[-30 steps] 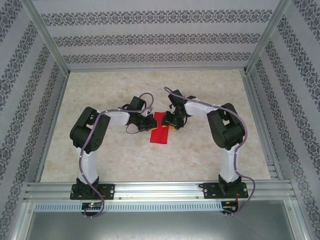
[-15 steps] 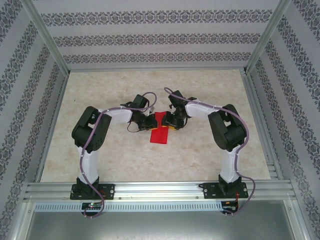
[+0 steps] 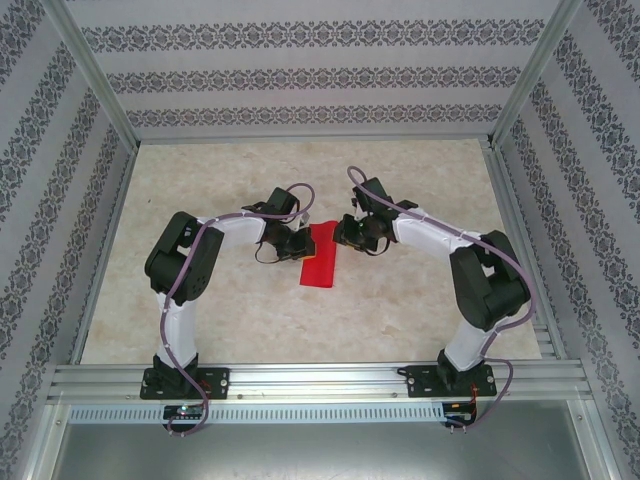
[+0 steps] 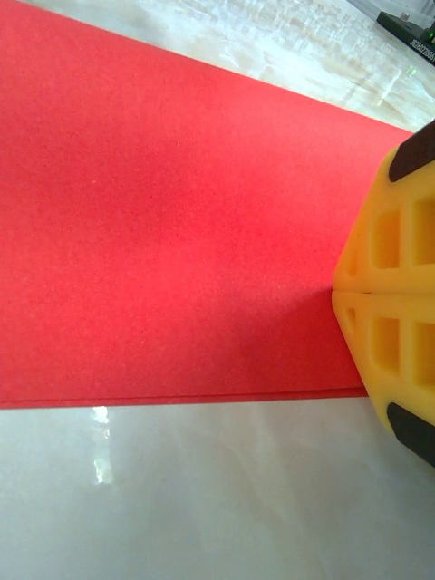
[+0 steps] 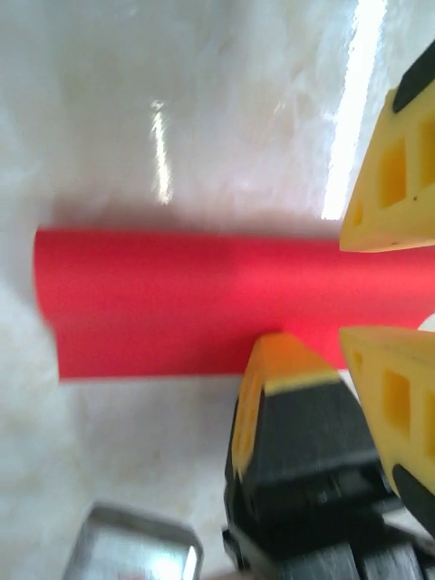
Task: Fold a paper plane with a square sheet of paper (pick it up from the middle)
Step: Hold the square sheet of paper at the center of the table, then fold the square sheet of paper in half at the center of the table.
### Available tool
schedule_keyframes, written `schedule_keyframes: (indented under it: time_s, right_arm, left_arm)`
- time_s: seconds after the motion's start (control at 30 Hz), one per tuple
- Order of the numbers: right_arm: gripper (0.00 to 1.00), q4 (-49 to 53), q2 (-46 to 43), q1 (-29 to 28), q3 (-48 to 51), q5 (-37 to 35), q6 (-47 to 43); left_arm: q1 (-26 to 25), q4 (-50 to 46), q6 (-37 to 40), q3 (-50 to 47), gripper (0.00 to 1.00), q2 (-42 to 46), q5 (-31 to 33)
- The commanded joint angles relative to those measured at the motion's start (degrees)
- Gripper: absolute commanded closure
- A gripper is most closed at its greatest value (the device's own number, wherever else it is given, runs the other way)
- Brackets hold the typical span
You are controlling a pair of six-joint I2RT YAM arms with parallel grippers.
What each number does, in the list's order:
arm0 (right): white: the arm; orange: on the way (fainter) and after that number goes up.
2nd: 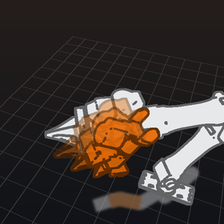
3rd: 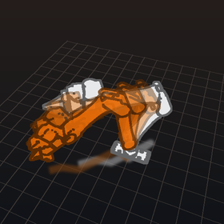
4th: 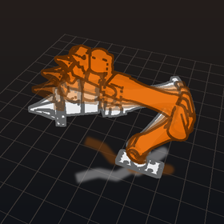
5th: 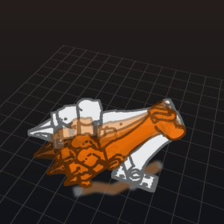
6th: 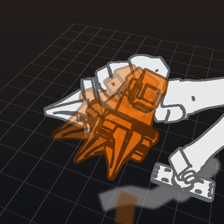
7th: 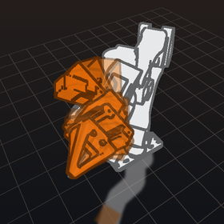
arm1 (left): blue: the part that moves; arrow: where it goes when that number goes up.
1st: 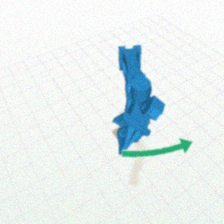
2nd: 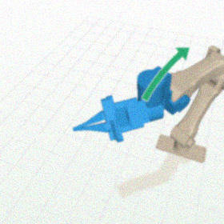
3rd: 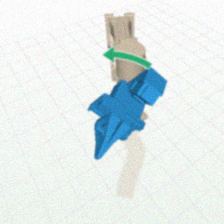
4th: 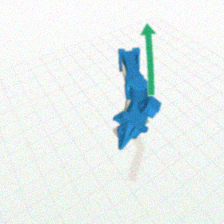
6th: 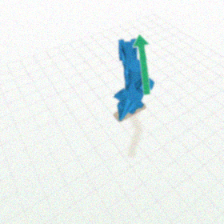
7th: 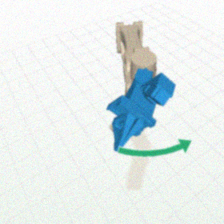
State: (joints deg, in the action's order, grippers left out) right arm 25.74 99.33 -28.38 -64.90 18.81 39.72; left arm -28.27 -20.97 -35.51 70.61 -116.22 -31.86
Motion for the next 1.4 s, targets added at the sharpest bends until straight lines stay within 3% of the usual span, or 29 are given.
schedule_keyframes:
  time_s: [0.0,0.07,0.23,0.9,1.37]
  right_arm:
    - [0.81,-4.5,1.3,-1.5,0.1,0.9,1.3]
    - [0.88,-6.1,3.1,-1.5,0.0,1.5,2.2]
    - [0.94,-9.4,6.8,-1.9,-0.9,3.2,2.9]
    - [0.97,-5.2,14.7,-3.8,-5.3,6.9,3.1]
    - [0.97,-4.9,10.8,1.7,5.2,4.2,-0.6]
  left_arm:
    - [-0.3,-9.8,1.4,-2.3,0.98,-6.2,10.6]
    - [-0.3,-10.2,1.4,-2.1,0.98,-6.3,10.8]
    - [-0.3,-11.0,1.2,-1.4,1.00,-6.5,11.3]
    - [-0.3,-12.3,0.3,-0.8,1.00,-7.3,12.2]
    - [-0.2,-13.0,-2.4,-3.2,1.00,-8.1,15.3]
